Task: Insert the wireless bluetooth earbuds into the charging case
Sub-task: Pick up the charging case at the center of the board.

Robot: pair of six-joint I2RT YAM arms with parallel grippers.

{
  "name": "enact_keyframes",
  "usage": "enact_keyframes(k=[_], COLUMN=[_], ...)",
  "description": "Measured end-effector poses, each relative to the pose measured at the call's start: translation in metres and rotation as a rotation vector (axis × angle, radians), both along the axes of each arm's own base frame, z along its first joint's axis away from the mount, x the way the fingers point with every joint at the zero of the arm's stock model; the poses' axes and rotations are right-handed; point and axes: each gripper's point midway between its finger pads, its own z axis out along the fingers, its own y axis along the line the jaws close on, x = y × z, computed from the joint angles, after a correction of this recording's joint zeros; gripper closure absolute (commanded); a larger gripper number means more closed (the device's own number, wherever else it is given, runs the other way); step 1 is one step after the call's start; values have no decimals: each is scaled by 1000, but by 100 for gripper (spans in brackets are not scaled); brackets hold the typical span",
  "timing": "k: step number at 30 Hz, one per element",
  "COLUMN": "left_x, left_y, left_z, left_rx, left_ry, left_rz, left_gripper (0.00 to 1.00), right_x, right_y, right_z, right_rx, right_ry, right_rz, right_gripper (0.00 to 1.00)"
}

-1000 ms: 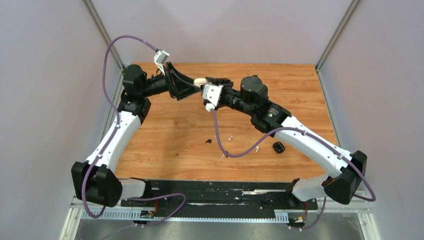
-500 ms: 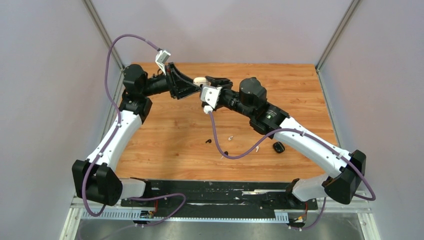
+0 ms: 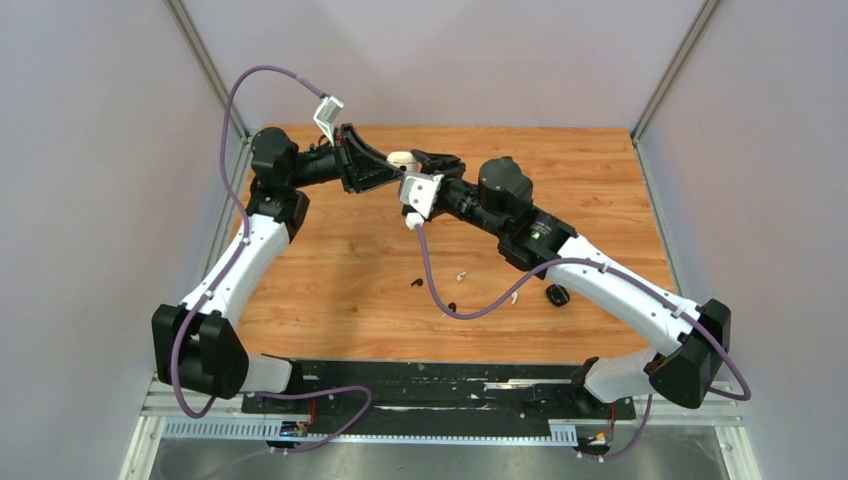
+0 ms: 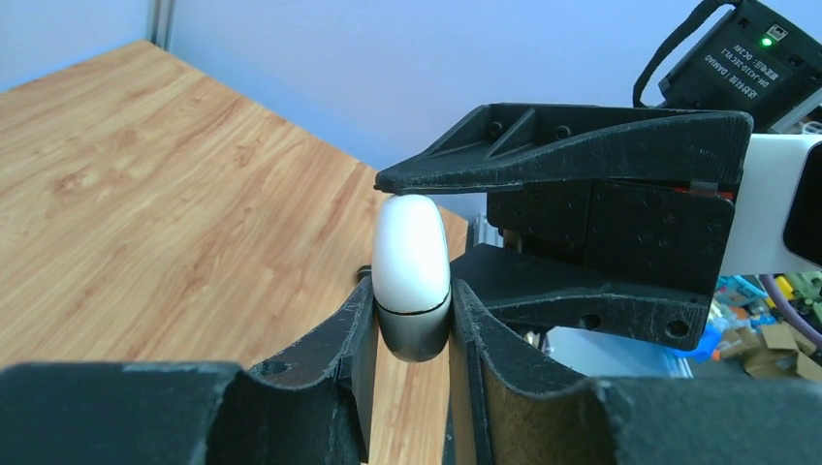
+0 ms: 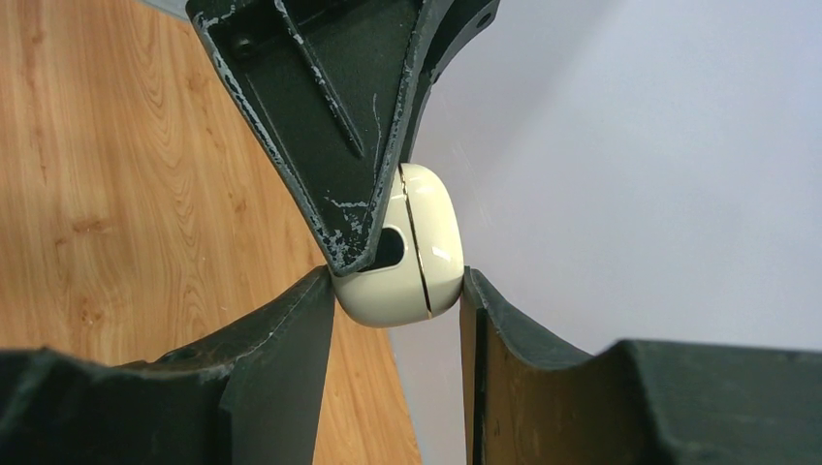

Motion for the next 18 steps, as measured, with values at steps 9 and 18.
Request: enact_keyframes(k=[9,18], left_x=[2,-13], left_y=[0,2], left_z=[-2,-53], left_rx=[8,94], left_ry=[-61,-238], left_rz=[-4,-76], left_gripper=[100,100], right_x=[-10,-27], right_y=[-9,-45], right_z=[-27,1], right_rx=[-43,56], right_ry=[196,624], right_rz=[46,160], right_gripper=[5,11])
